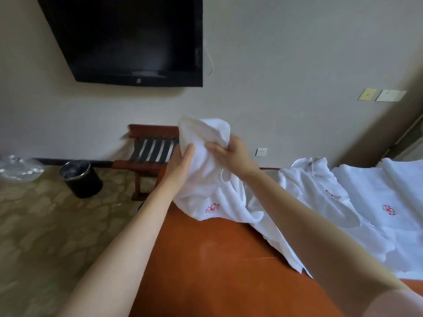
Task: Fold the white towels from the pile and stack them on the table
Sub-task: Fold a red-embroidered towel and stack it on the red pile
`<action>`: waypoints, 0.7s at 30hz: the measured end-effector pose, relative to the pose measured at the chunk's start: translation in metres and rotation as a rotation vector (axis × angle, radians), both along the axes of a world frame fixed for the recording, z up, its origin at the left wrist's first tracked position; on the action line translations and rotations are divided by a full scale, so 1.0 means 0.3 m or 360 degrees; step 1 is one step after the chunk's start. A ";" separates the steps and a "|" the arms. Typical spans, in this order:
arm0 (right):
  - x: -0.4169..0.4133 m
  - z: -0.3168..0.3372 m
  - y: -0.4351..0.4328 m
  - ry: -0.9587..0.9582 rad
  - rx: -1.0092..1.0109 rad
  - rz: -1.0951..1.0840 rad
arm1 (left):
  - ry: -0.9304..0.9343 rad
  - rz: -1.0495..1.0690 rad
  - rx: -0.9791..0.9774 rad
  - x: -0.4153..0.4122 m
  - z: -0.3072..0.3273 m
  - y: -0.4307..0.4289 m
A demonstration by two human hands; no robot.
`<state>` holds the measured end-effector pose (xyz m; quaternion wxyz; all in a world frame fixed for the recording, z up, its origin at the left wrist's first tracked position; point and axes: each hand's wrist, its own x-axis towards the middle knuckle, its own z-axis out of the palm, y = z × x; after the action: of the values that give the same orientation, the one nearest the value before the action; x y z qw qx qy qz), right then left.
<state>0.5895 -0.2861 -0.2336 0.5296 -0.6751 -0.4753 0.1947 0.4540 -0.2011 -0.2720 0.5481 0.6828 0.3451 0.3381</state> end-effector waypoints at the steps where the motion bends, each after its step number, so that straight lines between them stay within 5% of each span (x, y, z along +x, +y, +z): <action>1: -0.021 -0.008 0.018 0.0064 -0.0015 0.0029 | 0.0028 0.0122 0.0008 -0.019 -0.010 0.010; 10: -0.223 -0.176 0.167 0.0586 -0.0203 -0.0070 | 0.0391 0.0209 0.0016 -0.198 -0.121 0.187; 21: -0.377 -0.522 0.269 0.0462 -0.1029 -0.0500 | 0.0893 -0.0271 -0.0263 -0.397 -0.544 0.306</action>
<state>0.4765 -0.2055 -0.3901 0.3745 -0.8373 -0.2003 0.3445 0.3350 -0.1094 -0.4354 0.5114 0.7290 0.4510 0.0598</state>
